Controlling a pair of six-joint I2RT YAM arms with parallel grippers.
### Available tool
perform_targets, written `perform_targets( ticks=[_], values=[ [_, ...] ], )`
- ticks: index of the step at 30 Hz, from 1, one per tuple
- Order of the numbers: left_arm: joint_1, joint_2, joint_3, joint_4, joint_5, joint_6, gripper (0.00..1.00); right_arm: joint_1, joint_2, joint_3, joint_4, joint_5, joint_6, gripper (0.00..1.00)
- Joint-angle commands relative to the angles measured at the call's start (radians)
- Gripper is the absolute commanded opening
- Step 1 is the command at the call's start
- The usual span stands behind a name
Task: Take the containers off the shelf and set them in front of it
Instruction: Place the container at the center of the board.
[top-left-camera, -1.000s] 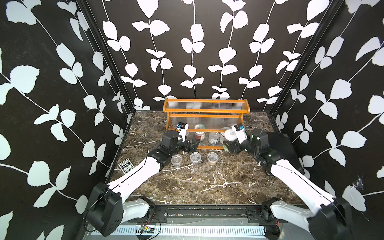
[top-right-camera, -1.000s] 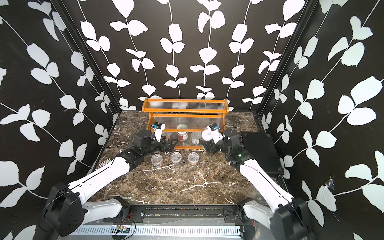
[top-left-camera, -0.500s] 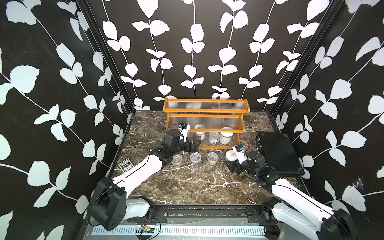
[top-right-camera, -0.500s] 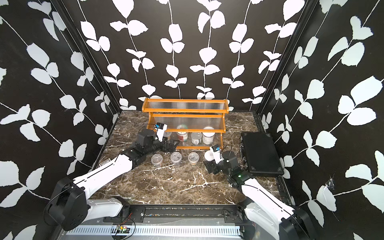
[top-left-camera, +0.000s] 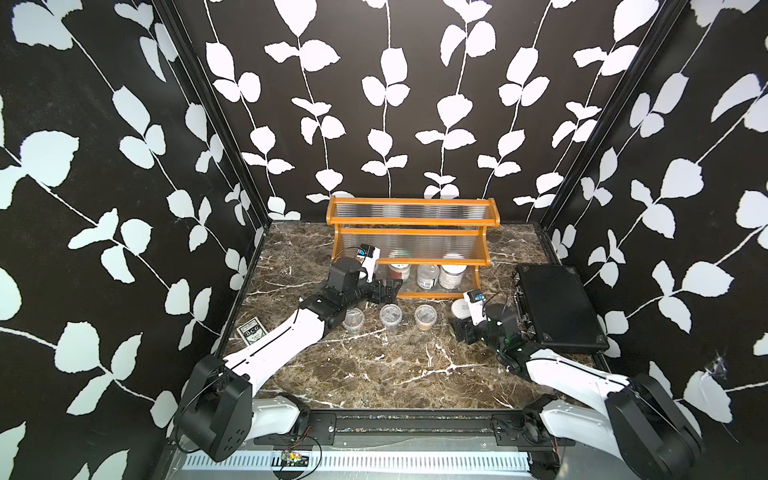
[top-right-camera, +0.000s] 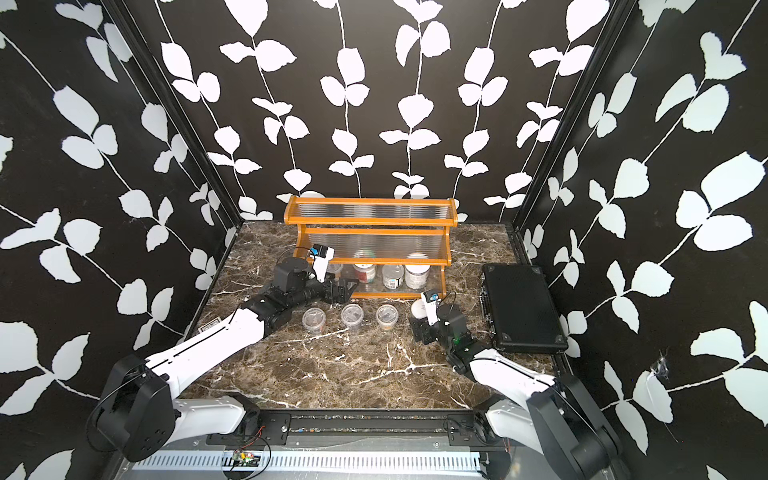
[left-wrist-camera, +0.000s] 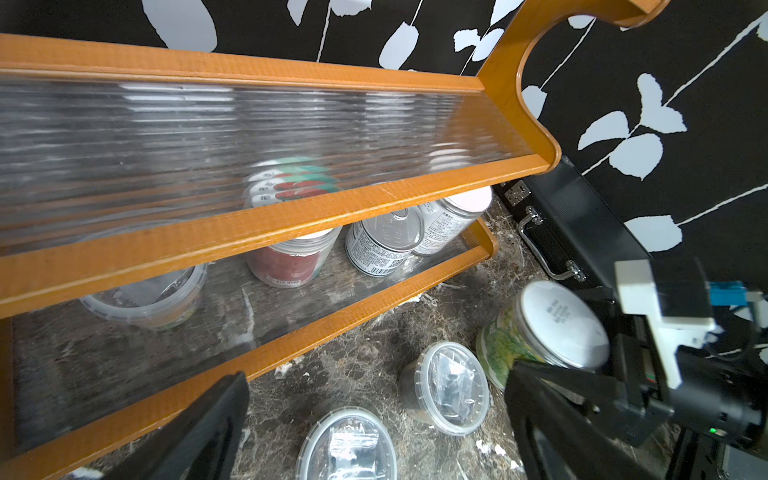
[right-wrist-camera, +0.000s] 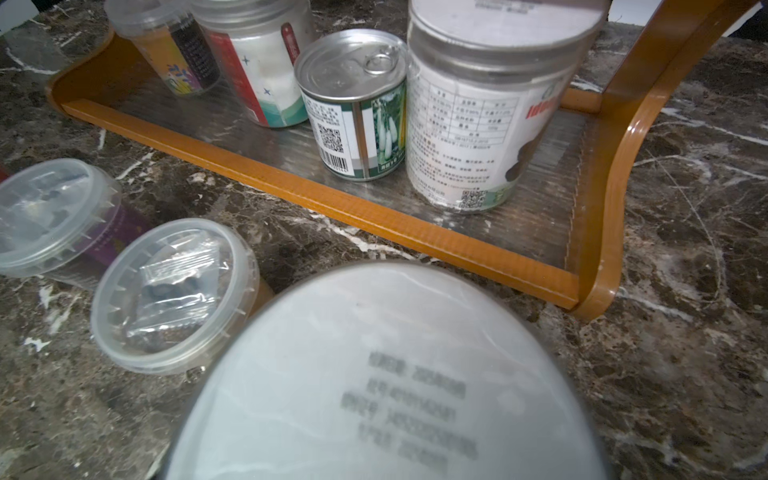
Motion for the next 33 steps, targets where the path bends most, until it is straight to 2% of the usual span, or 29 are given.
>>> perform_targets(
  ticks=[1,10,24,27,33],
  values=[
    [0.006,-0.038,0.017,-0.022,-0.004,0.017,0.99,0.006,0.024,-0.017,0.127,0.031,0.009,0.71],
    [0.006,-0.036,0.02,-0.037,-0.002,0.029,0.99,0.006,0.084,-0.023,0.156,0.055,-0.002,0.76],
    [0.006,-0.045,-0.005,-0.037,-0.006,0.029,0.99,0.006,0.021,-0.036,0.082,0.033,0.014,0.84],
    [0.007,-0.046,-0.006,-0.037,-0.005,0.031,0.99,0.006,0.002,-0.033,0.062,0.033,0.011,0.9],
    [0.009,-0.039,0.004,-0.043,-0.005,0.037,0.99,0.006,-0.041,-0.015,0.019,0.035,0.011,0.95]
  ],
)
